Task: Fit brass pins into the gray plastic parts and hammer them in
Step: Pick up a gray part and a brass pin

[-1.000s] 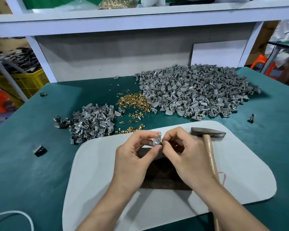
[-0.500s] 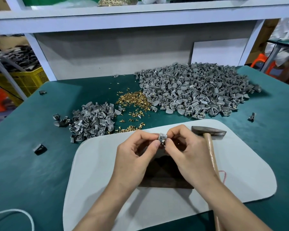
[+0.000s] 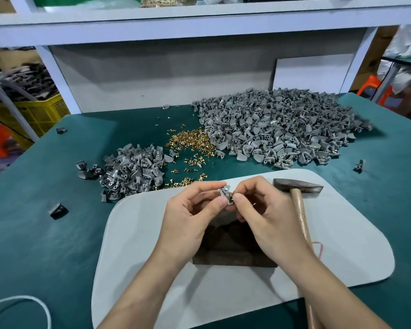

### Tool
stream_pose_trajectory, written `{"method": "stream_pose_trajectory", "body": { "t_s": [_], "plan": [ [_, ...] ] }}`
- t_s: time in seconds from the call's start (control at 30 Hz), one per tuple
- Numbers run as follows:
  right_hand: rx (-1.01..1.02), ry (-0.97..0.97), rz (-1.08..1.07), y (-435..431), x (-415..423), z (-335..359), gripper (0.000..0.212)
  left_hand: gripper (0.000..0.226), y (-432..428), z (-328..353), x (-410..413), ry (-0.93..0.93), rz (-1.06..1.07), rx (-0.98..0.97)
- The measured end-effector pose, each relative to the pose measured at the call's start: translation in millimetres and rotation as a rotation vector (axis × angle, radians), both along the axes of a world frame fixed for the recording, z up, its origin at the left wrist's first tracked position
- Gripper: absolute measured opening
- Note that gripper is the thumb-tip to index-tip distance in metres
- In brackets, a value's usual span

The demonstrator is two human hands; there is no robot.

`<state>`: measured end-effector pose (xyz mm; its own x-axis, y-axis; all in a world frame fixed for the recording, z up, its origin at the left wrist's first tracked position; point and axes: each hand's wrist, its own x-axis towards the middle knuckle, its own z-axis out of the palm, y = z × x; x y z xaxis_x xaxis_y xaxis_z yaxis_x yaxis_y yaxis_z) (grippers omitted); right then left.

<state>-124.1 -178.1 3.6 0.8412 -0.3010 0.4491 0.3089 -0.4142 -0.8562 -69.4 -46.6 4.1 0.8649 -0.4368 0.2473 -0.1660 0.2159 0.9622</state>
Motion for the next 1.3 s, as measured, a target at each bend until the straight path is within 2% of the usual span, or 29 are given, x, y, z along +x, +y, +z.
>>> {"method": "stream_pose_trajectory", "body": {
  "t_s": [0.2, 0.37, 0.83, 1.0, 1.3],
  "plan": [
    [-0.013, 0.027, 0.022, -1.7, 0.9, 0.2, 0.019, 0.019, -0.4, 0.9, -0.1, 0.007, -0.021, -0.007],
    [-0.024, 0.053, 0.003, -2.8, 2.0, 0.9, 0.01, 0.021, -0.1, 1.1, -0.7, -0.006, -0.027, -0.008],
    [-0.059, 0.058, -0.013, -4.1, 1.9, 0.7, 0.011, 0.022, 0.1, 1.2, 0.2, -0.008, -0.029, 0.022],
    [-0.075, 0.052, -0.017, -5.8, 1.4, -0.1, 0.024, 0.024, -0.5, 0.5, -0.2, -0.013, -0.034, 0.021],
    [-0.039, 0.067, 0.018, -6.8, 2.0, 1.5, 0.028, 0.021, -1.0, -1.4, -0.9, -0.005, -0.037, 0.007]
  ]
}}
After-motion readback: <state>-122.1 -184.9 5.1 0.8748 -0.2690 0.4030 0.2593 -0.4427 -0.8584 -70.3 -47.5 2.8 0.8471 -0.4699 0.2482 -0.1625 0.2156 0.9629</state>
